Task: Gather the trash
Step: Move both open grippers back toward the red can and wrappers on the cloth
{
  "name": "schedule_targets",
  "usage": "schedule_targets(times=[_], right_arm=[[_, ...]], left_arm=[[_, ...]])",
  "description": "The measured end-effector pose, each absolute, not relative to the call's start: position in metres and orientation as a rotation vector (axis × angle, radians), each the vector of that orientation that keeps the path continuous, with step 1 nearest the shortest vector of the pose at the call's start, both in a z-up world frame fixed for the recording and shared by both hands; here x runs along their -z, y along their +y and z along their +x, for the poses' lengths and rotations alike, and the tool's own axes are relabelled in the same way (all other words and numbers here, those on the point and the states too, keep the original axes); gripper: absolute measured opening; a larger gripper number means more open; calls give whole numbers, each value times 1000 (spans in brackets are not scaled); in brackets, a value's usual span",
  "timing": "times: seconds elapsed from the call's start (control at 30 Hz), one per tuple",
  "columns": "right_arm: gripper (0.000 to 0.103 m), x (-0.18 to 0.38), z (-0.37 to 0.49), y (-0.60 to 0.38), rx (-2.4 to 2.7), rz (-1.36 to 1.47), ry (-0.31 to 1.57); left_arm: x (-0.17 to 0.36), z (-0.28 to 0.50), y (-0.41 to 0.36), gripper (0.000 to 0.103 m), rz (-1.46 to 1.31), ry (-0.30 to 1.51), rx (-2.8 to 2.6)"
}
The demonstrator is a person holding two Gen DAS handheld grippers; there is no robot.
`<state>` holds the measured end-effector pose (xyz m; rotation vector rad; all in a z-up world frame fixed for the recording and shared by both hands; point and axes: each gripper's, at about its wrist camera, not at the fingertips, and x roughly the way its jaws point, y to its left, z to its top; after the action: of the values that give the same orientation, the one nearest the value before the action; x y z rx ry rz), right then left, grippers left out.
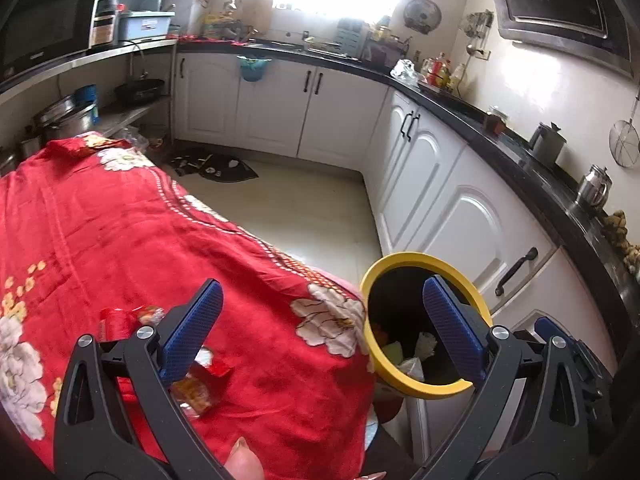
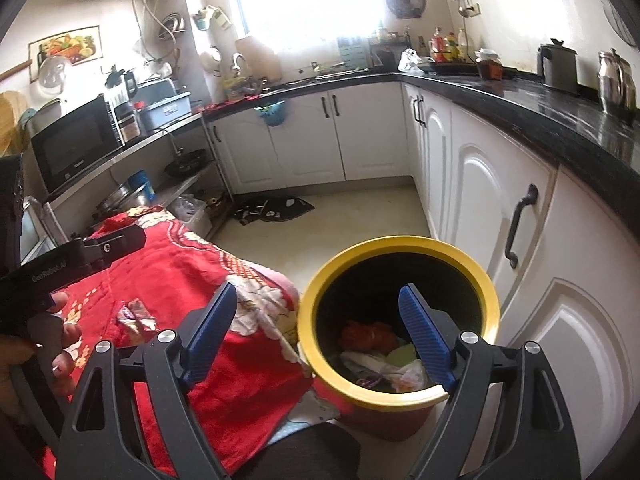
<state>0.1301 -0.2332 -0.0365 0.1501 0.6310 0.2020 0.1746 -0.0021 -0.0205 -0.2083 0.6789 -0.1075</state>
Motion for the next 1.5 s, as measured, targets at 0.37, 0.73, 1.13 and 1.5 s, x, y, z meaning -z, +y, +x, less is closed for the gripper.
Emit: schedule_targets(times=[0.37, 0.73, 1.13, 1.5], right_arm=[[84, 24, 123, -202, -265, 112, 611], [84, 20, 117, -167, -323, 65, 607], [84, 18, 112, -128, -408, 30, 613], [84, 24, 108, -82, -518, -28, 639]], left_arm=[[13, 155, 36, 92, -252, 653, 52], [13, 142, 72, 92, -281, 641, -6], [14, 125, 118, 92, -302, 635, -98], [25, 114, 163, 92, -329, 663, -178]])
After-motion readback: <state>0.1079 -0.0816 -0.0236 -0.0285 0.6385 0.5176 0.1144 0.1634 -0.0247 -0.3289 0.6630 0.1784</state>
